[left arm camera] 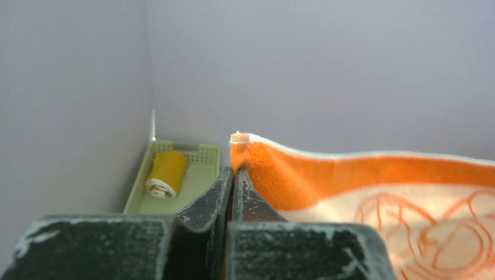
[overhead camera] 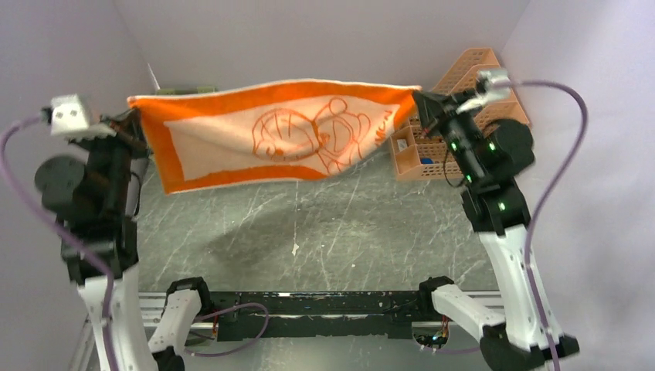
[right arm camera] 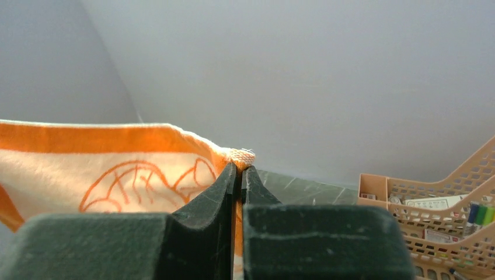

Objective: Roll the towels
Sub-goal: Flatten out the towel at the center of the board.

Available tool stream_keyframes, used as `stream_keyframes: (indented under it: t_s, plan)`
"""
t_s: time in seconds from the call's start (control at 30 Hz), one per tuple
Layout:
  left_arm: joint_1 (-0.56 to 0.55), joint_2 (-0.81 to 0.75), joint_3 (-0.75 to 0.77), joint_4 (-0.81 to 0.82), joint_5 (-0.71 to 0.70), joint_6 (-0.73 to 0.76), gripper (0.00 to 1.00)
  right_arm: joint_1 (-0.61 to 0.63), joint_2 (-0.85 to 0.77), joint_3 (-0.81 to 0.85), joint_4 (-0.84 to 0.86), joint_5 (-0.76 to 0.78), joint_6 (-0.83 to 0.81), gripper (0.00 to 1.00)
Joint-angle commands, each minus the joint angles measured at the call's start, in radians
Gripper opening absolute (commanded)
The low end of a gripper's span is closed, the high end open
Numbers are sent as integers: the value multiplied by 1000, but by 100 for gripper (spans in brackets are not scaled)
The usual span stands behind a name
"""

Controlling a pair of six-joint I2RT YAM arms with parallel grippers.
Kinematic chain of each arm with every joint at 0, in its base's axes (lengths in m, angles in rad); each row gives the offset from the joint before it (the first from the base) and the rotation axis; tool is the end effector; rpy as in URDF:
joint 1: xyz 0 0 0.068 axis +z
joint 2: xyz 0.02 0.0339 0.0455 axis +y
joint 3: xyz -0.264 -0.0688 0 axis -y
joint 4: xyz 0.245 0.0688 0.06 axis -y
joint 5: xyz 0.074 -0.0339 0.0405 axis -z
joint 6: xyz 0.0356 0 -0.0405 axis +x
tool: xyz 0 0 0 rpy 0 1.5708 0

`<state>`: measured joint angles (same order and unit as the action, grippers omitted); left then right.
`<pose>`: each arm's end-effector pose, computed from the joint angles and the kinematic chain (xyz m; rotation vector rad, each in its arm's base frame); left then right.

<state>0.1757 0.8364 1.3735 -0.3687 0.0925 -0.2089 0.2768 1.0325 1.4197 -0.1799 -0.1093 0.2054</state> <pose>0.1293 0.0196 0.5047 -0.1925 1.3905 -0.0924 0.1874 0.0573 0.5107 -0.1420 1.3736 0.4786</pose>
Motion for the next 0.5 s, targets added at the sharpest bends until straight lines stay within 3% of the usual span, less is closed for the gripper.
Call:
stream_keyframes:
  t_s: [0.0,0.23,0.47]
  plan:
    - [9,-102,3,-204,-109,22,7,4,-117,-116,-19,-60,51,0]
    - [9,-39,-11,-330,-122,83,7,4,-149,-218,-43,-41,35,0]
    - [10,136,-254,-129,-113,93,7,1,-21,-407,141,106,44,0]
